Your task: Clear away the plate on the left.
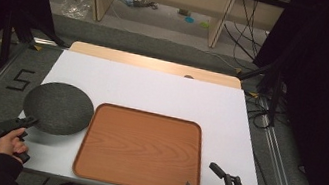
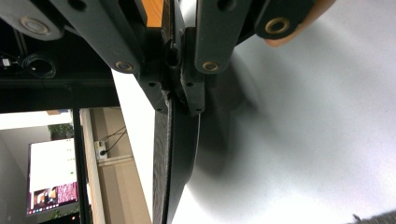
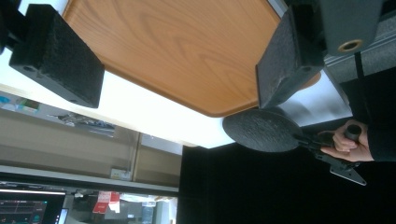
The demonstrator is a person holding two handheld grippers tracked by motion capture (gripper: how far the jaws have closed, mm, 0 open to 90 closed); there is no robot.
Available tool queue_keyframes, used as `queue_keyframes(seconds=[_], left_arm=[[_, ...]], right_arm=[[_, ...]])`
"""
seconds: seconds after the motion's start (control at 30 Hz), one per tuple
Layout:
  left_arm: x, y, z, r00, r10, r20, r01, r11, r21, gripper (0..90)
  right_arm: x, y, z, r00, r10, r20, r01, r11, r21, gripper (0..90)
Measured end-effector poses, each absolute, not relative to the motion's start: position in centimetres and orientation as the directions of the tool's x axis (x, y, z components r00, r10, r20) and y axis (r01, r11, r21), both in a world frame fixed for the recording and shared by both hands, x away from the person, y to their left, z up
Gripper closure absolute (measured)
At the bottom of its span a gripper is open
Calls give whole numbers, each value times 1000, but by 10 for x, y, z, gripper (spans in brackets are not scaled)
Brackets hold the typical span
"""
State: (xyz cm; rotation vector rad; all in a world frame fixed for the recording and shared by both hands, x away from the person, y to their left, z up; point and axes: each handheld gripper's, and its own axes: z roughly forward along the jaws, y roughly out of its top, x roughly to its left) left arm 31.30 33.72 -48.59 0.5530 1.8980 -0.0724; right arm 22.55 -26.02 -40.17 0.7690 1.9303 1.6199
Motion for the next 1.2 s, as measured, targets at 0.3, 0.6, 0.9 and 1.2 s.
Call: queue_keyframes(seconds=[0.3, 0.6, 0.9, 1.2], left_arm=[[312, 343, -487, -295, 295, -909, 384, 908, 170, 838], [311, 344, -482, -254, 260, -932, 376, 914, 153, 836], [312, 327, -476, -203, 259, -944, 430, 890, 152, 832], [312, 299, -470, -175, 270, -947, 513, 846, 146, 831]], right_arm=[[226, -260, -402, -711, 703, -30, 97, 140, 985, 166], [226, -260, -402, -712, 702, -26, 98, 137, 986, 166], [226, -260, -402, -712, 702, -26, 97, 136, 986, 166], [226, -260, -402, -707, 707, -28, 101, 139, 985, 165]])
